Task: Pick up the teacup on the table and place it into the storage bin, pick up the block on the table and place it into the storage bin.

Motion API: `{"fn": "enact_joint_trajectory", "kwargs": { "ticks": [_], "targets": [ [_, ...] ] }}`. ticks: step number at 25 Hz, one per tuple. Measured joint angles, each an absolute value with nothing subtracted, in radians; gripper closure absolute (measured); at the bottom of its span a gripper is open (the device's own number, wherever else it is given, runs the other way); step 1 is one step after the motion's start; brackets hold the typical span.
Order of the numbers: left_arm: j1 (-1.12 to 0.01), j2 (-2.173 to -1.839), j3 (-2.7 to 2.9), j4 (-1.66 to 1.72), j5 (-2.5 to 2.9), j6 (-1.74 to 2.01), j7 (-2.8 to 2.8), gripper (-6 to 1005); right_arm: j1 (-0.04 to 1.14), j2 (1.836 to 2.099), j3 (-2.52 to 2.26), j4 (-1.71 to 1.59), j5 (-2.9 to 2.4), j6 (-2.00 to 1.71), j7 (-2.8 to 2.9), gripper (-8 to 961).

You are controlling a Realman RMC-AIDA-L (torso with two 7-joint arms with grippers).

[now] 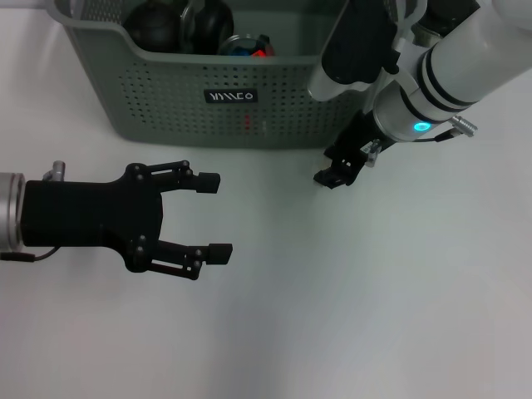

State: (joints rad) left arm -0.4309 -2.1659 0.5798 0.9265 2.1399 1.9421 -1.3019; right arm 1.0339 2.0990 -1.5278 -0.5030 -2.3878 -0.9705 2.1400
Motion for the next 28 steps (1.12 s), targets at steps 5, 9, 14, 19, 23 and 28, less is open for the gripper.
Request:
{"fn": "enact_joint_trajectory", "kwargs": {
  "ticks": [5, 9, 14, 19, 23, 28],
  "targets": [
    [-0.431, -2.166, 0.580, 0.926, 2.140, 1.942, -1.303, 60, 1.031, 2.098, -1.528, -0.500, -2.388, -0.967, 2.142, 512],
    [-0.431, -2.166, 0.580, 0.927, 2.140, 1.942, -1.304, 60, 1.032, 2.098, -1.528, -0.493, -2.389, -0.965, 2.145, 614],
    [-0.433, -2.166, 0.580, 0.927, 2.140, 1.942, -1.305, 60, 1.032, 2.098, -1.524, -0.494, -2.390, -0.970, 2.151, 755],
    [-0.433, -2.166, 0.580, 0.927, 2.140, 1.943, -1.313, 60, 1.016, 2.090, -1.484, -0.553, -2.389, -1.040, 2.151, 754],
    [-0.433, -2.165, 0.578, 0.931, 2.140, 1.945, -1.325, 60, 0.959, 2.085, -1.381, -0.744, -2.385, -1.231, 2.143, 753],
    [-0.430, -2.163, 0.556, 0.934, 2.144, 1.944, -1.328, 60, 0.938, 2.091, -1.257, -0.905, -2.331, -1.445, 2.130, 756]
  ]
}}
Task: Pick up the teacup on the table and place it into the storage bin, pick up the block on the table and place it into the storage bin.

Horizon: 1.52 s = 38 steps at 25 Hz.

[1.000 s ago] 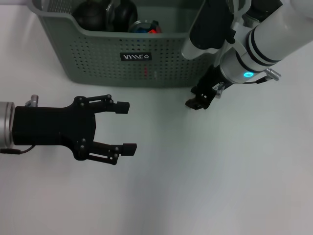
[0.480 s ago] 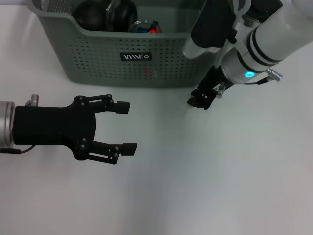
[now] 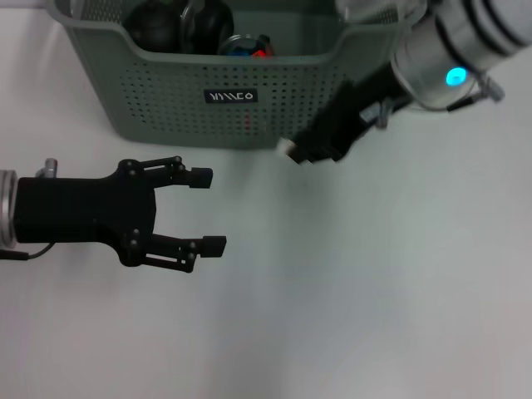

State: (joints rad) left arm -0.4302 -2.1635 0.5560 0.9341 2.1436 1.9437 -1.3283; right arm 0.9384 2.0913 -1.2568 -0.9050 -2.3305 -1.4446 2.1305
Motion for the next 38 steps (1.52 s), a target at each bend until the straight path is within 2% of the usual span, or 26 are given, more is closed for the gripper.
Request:
{"fn": "enact_joint_trajectory", "kwargs": {
  "ticks": [4, 7, 14, 16, 20, 25, 32, 38],
  "targets": [
    [-0.430, -2.163, 0.551, 0.935, 2.141, 1.950, -1.329, 60, 0.943, 2.092, -1.161, -1.046, -2.186, -1.554, 2.145, 754],
    [-0.434, -2.163, 0.551, 0.935, 2.141, 1.952, -1.332, 60, 0.984, 2.080, -1.099, -1.107, -2.132, -1.478, 2.215, 754],
    [-0.442, -2.163, 0.551, 0.934, 2.140, 1.951, -1.342, 60, 1.097, 2.065, -1.098, -0.947, -2.284, -1.241, 2.280, 755],
    [-0.444, -2.163, 0.551, 0.931, 2.140, 1.946, -1.343, 60, 1.140, 2.075, -1.108, -0.834, -2.348, -1.138, 2.262, 755],
    [-0.450, -2.163, 0.551, 0.928, 2.140, 1.943, -1.359, 60, 1.156, 2.091, -1.125, -0.768, -2.398, -1.051, 2.245, 754],
    [-0.454, -2.160, 0.551, 0.928, 2.140, 1.941, -1.376, 60, 1.139, 2.094, -1.152, -0.731, -2.411, -0.994, 2.238, 753],
    [-0.457, -2.160, 0.551, 0.928, 2.138, 1.934, -1.379, 60, 1.083, 2.095, -1.148, -0.781, -2.374, -1.005, 2.205, 473],
    [-0.454, -2.160, 0.523, 0.919, 2.071, 1.937, -1.380, 60, 0.915, 2.096, -1.149, -0.975, -2.123, -1.095, 2.064, 210]
  ]
}}
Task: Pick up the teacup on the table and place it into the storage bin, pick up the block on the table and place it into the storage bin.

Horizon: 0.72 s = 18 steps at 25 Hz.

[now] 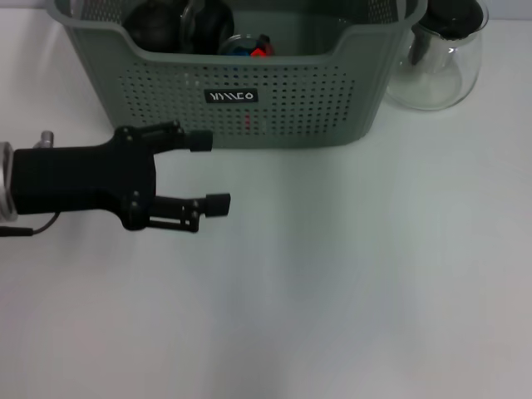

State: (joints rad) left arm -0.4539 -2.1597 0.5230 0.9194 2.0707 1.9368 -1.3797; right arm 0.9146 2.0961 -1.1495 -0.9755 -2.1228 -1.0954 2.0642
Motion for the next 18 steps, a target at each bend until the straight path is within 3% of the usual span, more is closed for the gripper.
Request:
{"fn": "enact_joint_trajectory", "kwargs": {
  "ticks": [2, 8, 18],
  "targets": [
    [-0.450, -2.160, 0.513, 0.917, 2.045, 1.942, -1.384, 60, 0.806, 2.094, -1.143, -1.086, -1.996, -1.153, 1.993, 133],
    [-0.442, -2.159, 0.478, 0.906, 2.001, 1.949, -1.408, 60, 0.641, 2.088, -1.140, -1.150, -1.774, -1.268, 1.823, 124],
    [-0.419, -2.156, 0.475, 0.908, 2.022, 1.945, -1.423, 60, 0.515, 2.077, -1.119, -1.006, -1.708, -1.507, 1.605, 122]
  ]
}}
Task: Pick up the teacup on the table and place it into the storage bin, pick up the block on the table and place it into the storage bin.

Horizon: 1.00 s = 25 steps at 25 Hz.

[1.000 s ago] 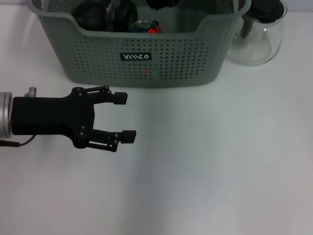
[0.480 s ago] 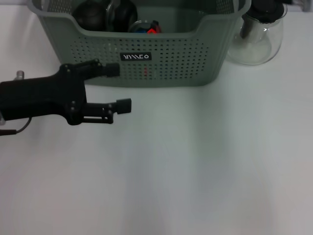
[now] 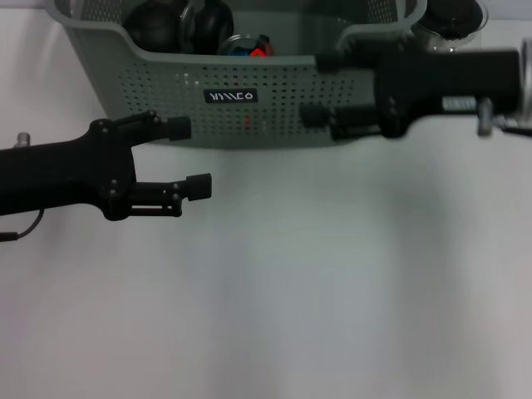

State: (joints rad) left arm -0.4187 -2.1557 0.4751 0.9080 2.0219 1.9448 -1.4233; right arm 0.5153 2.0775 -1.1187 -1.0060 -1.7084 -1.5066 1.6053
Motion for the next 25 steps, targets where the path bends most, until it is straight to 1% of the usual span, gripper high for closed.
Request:
{"fn": "enact_joint_trajectory", "kwargs": {
  "ticks": [5, 8, 15, 25],
  "targets": [
    [-0.412, -2.155, 0.477, 0.908, 2.082, 1.927, -1.414, 60, 0.514, 2.057, -1.100, -0.864, -1.756, -1.523, 1.555, 125],
    [-0.412, -2.159, 0.485, 0.899, 2.117, 1.901, -1.412, 60, 0.528, 2.053, -1.099, -0.800, -1.811, -1.507, 1.545, 126],
    [-0.427, -2.157, 0.496, 0.832, 2.194, 1.818, -1.409, 60, 0.540, 2.075, -1.103, -0.754, -1.879, -1.440, 1.535, 126],
    [-0.444, -2.155, 0.532, 0.802, 2.202, 1.747, -1.400, 60, 0.542, 2.077, -1.104, -0.746, -1.882, -1.412, 1.530, 127]
  ]
}}
